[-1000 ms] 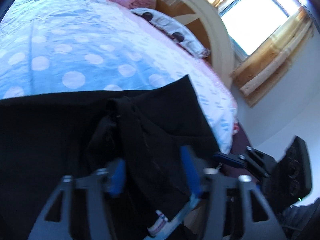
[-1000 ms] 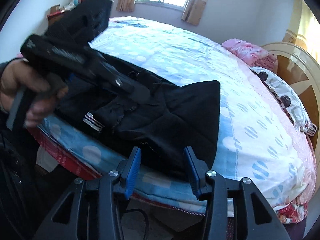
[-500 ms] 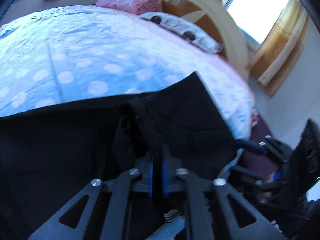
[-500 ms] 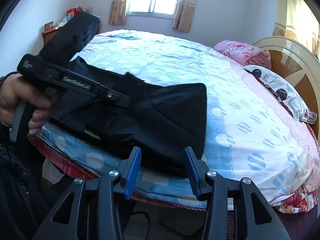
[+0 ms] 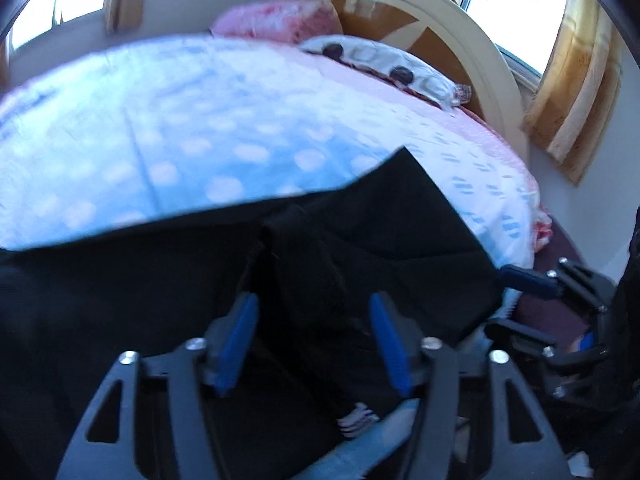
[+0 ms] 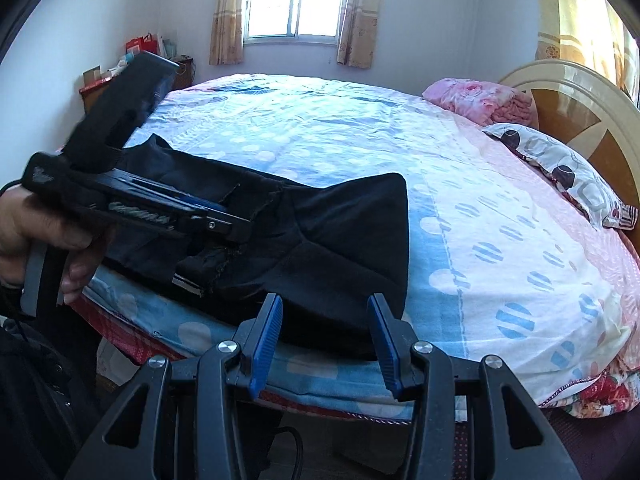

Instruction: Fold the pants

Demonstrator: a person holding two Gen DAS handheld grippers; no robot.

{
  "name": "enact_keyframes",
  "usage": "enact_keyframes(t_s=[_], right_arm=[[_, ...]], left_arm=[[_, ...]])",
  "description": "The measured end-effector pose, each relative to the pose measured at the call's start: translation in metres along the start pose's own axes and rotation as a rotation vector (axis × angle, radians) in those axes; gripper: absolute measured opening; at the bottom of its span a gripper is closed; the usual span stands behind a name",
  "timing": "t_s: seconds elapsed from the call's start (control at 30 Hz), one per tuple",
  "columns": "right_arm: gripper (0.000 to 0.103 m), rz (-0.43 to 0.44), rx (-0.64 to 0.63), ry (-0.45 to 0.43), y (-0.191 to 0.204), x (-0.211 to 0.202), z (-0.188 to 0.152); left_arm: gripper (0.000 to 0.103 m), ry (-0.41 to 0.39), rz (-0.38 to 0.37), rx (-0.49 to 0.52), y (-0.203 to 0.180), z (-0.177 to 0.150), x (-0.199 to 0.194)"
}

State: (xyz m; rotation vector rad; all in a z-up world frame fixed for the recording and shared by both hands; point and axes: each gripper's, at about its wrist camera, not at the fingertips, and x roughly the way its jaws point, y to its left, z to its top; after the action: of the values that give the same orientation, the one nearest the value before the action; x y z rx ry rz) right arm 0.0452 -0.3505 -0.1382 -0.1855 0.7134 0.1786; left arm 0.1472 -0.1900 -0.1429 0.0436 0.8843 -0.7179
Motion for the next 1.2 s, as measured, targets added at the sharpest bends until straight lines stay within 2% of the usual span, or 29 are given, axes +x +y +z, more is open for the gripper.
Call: enact_keyframes(t_s=[0.07,0.1,0.2,0.33,0.4,0.47,0.57,0.63,0.67,0.73,0.83,0.9,0.97,1.07,1.13,1.2], right_arm=[[0.046,0.005,0.009,0.0,-0.002,0.0,0.0],[0.046,0.01,0.013,0.0,-0.005,0.001,0.0],[0.046,0.016,0.019,0.002,-0.006,0.001,0.0],[0.046,0.019,0.017,-0.004,-0.005,0.0,0.0],[0.046,0.02,0.022,-0.005,-0.007,0.0,0.0],[0.046,0.024,0.028,-0.004,-0.008,0.001,0.0],[0.046,0.025,0.036,-0.006,-0.01,0.001,0.0],[0.046,0.027,0.043,-0.014,-0.012,-0.001,0.0],[0.046,0.025,0.048,-0.015,-0.013,-0.001,0.0],[0.046,0.018,0.058,-0.017,-0.016,-0.001,0.0],[0.046,0.01,0.081,-0.03,-0.021,-0.003,0.0],[0.047,0.007,0.11,-0.049,-0.028,-0.005,0.0],[0.047,-0.004,0.142,-0.065,-0.034,-0.007,0.0],[0.047,-0.036,0.182,-0.092,-0.041,-0.011,0.0],[0.047,-0.051,0.19,-0.097,-0.042,-0.012,0.001],[0.048,-0.042,0.189,-0.092,-0.04,-0.01,0.004]], left_arm=[[0.064,-0.009,0.005,0.006,0.002,-0.001,-0.001],[0.068,-0.001,0.012,-0.005,0.004,-0.001,0.002],[0.069,0.044,-0.008,-0.083,0.017,0.0,0.018],[0.069,-0.01,-0.002,-0.075,0.012,0.001,0.008],[0.073,-0.073,-0.015,-0.056,0.007,0.002,-0.006],[0.08,-0.046,0.042,-0.041,0.006,0.005,-0.001],[0.08,0.005,0.015,-0.113,0.021,0.003,0.016],[0.078,0.005,0.001,-0.118,0.021,0.005,0.023],[0.076,0.003,-0.009,-0.111,0.019,0.006,0.023],[0.058,0.015,-0.048,-0.103,0.013,0.01,0.028],[0.017,0.038,-0.069,-0.073,0.004,0.012,0.036],[0.012,0.034,-0.075,-0.053,0.005,0.011,0.031],[0.011,0.022,-0.092,-0.066,0.013,0.015,0.02],[0.011,-0.031,-0.096,-0.092,0.033,0.021,-0.015],[0.011,-0.055,-0.069,-0.099,0.05,0.021,-0.041],[0.011,-0.047,-0.061,-0.14,0.077,0.016,-0.062]])
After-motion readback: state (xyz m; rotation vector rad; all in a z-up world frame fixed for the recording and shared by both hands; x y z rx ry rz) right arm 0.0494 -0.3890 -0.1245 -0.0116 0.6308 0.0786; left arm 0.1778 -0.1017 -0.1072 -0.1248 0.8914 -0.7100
